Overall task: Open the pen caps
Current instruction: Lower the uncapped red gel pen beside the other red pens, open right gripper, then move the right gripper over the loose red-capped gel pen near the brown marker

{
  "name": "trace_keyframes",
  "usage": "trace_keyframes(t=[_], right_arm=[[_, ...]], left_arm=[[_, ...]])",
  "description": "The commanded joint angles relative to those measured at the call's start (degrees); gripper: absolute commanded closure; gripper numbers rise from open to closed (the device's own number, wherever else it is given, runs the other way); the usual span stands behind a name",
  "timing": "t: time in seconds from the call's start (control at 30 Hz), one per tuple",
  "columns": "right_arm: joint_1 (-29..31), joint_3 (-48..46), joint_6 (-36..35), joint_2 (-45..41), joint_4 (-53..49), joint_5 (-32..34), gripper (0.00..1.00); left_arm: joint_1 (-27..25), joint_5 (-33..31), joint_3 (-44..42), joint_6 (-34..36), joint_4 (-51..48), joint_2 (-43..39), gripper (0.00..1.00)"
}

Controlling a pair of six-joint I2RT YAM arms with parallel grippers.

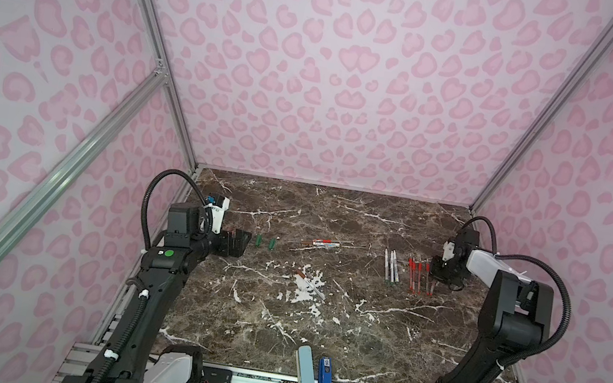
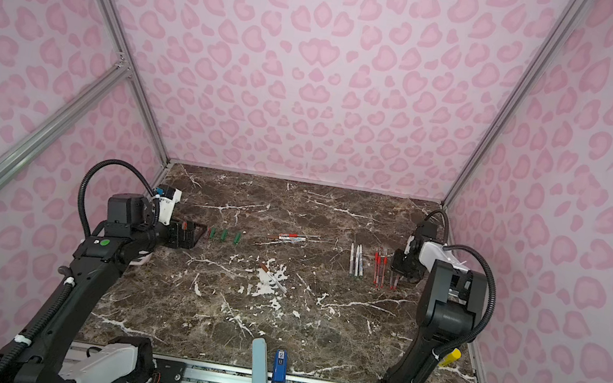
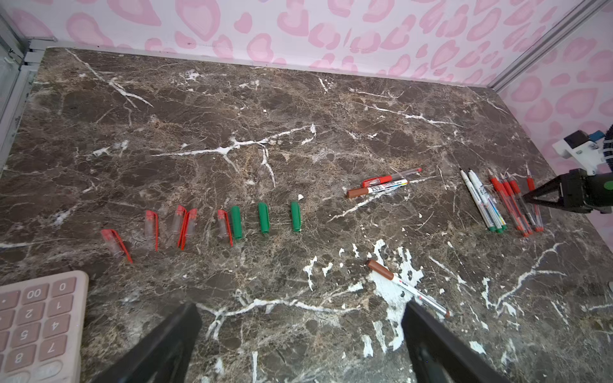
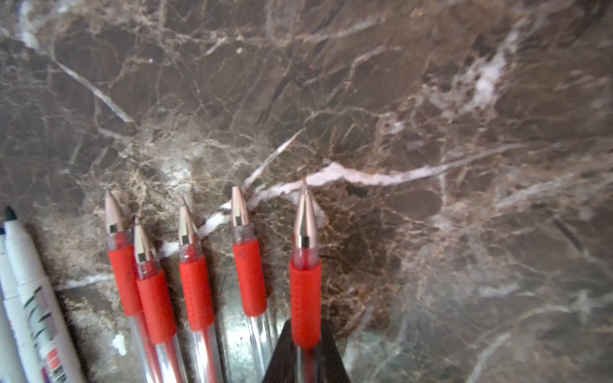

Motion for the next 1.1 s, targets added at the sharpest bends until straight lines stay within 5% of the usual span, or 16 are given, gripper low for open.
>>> trace_keyframes(t=[0.0,0.37,0.6,0.87,1.07], right_arm=[[0.02,-0.19,0.48,-0.53,-0.77,1.02,0.84],[-0.03,-0.89,0.55,-7.15,-1.89,0.32,0.76],[5.66,2.1,0.49,-11.67,-1.1,-7.63,0.63],[18.98,16.23,-5.14,-2.19,-5.01,-7.27,0.5],[27.81,36.28,-15.47,11.99,-18.05,-6.01,0.47]], left_arm=[[0.28,1.48,-0.28,-0.15,2.06,-0.26,0.02],[1.11,1.51,0.49,-1.16,1.56,-0.52,0.02],[1.68,1.91,0.12,-1.32,2.07,-0.69,0.02],[1.63,2.83,-0.04,-1.56,2.17,-1.35,0.02],[1.62,2.6,0.25,-1.38,2.06,-1.14,0.02]])
